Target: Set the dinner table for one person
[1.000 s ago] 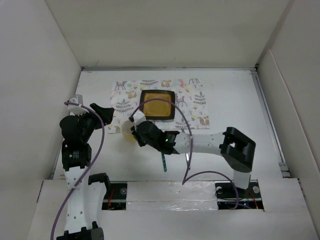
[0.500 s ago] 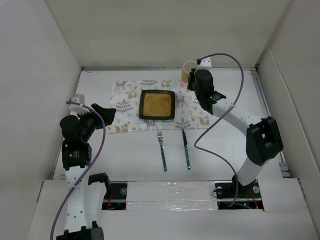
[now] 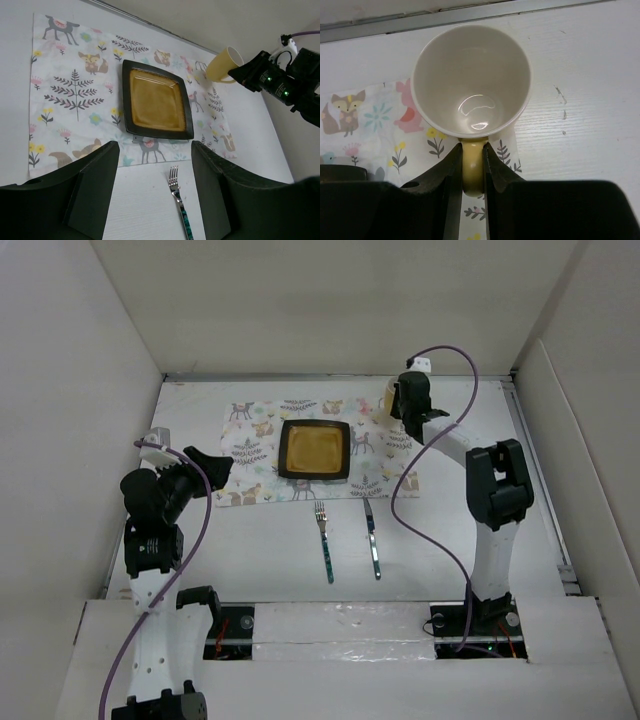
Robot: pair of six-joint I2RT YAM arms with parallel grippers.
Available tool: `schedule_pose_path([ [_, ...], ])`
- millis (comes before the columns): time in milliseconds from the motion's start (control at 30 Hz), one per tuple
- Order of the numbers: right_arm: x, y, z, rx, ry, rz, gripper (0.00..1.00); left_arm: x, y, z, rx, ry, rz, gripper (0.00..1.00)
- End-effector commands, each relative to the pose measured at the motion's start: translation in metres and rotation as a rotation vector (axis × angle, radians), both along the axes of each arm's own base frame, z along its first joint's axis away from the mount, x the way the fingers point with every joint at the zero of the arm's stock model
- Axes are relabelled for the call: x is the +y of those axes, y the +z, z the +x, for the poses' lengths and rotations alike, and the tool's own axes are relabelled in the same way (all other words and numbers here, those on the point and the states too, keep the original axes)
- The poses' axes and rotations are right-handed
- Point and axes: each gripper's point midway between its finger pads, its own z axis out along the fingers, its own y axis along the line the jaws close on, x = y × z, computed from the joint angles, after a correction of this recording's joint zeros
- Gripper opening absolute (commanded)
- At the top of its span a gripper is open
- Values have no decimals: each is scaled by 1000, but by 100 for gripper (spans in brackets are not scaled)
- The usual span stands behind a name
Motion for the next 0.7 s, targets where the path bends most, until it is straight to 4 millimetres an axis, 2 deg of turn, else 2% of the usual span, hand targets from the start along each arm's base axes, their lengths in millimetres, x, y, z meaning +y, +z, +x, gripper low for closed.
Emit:
schedule_pose_path([
  [0, 9, 72, 32, -213, 1, 78, 0, -1, 11, 2, -51, -13, 15, 56],
  [167, 11, 61, 37, -192, 1, 72, 0, 0, 13, 2, -61, -8, 16, 56],
  [267, 22, 53, 34, -181, 18, 66, 0, -1, 11, 2, -53, -13, 14, 56],
  [367, 24, 42, 30, -150, 10, 54, 0, 1, 14, 1, -62, -4, 17, 56],
  [433, 18, 38, 27, -145, -16, 41, 0, 0, 12, 2, -55, -10, 15, 56],
  [467, 23, 37, 23, -143, -12, 42, 1, -1, 11, 2, -54, -12, 11, 56],
  [600, 17, 40, 17, -140, -25, 27, 23, 0, 14, 1, -65, -6, 16, 56],
  [633, 18, 40, 16, -135, -21, 27, 32, -1, 12, 1, -59, -11, 13, 56],
  [667, 18, 42, 16, -135, -20, 29, 34, -1, 12, 1, -58, -14, 11, 56],
])
